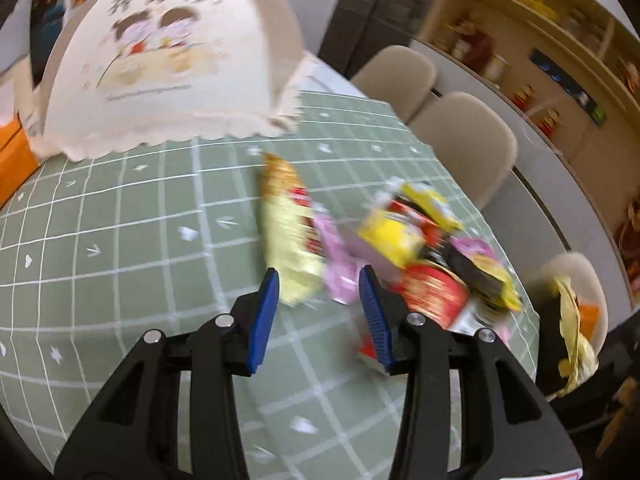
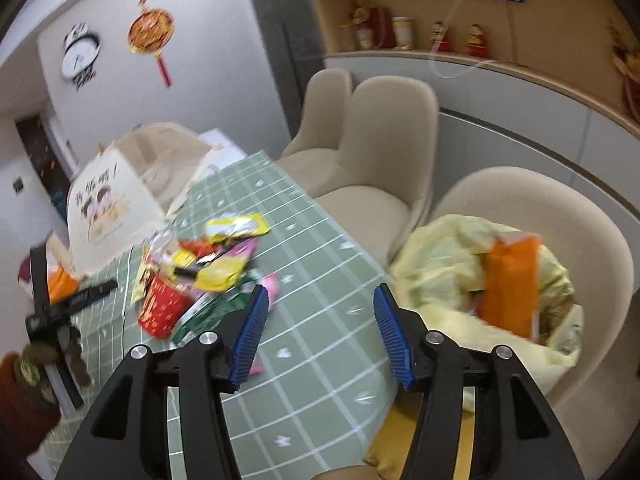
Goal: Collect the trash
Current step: 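Grasp the gold foil snack bag with the left gripper, then grasp the pink-yellow snack bag with the right gripper while left holds gold bag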
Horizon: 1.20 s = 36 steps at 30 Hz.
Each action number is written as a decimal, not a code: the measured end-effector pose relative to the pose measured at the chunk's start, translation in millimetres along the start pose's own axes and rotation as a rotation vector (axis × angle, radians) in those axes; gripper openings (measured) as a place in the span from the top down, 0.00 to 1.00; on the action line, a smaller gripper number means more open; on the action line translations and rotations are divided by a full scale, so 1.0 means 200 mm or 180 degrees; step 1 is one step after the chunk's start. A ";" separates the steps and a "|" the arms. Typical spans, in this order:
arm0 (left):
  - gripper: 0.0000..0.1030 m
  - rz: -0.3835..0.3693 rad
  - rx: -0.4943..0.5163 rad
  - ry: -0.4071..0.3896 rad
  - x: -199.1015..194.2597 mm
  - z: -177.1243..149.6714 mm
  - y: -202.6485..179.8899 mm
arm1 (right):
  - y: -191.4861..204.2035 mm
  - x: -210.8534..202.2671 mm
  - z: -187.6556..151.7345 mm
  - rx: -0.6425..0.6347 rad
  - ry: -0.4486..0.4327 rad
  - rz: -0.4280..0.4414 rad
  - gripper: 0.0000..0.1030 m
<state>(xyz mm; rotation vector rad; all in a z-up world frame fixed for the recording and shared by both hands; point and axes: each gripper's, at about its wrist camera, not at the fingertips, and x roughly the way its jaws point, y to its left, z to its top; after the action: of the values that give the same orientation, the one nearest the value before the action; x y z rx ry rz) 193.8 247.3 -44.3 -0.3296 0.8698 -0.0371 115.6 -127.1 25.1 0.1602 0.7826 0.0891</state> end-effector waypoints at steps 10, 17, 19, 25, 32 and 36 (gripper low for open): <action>0.61 -0.0132 0.0387 0.0131 0.23 0.11 0.00 | 0.23 0.19 -0.09 0.0045 0.0224 -0.0153 0.50; 0.61 0.0179 -0.0019 0.0171 0.48 0.20 0.06 | 0.22 0.28 -0.10 0.0008 0.0318 -0.0278 0.50; 0.61 0.0210 -0.0027 0.0238 0.52 0.22 0.05 | 0.22 0.32 -0.08 -0.0014 0.0329 -0.0271 0.50; 0.76 0.0121 0.0226 0.0366 0.50 0.24 -0.02 | 0.28 0.43 -0.01 -0.0156 0.0362 -0.0126 0.50; 0.77 -0.0337 0.0168 0.0463 0.29 0.15 -0.02 | 0.39 0.64 0.14 -0.0349 0.0541 0.0038 0.50; 0.76 -0.0448 0.0211 0.0466 0.21 0.11 -0.02 | 0.43 0.81 0.22 -0.0386 0.0733 0.0287 0.49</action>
<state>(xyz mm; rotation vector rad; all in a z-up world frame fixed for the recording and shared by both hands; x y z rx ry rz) 237.2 243.1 -60.7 -0.3285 0.9868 -0.2225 259.4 -24.5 -42.7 0.0706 0.9969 0.2431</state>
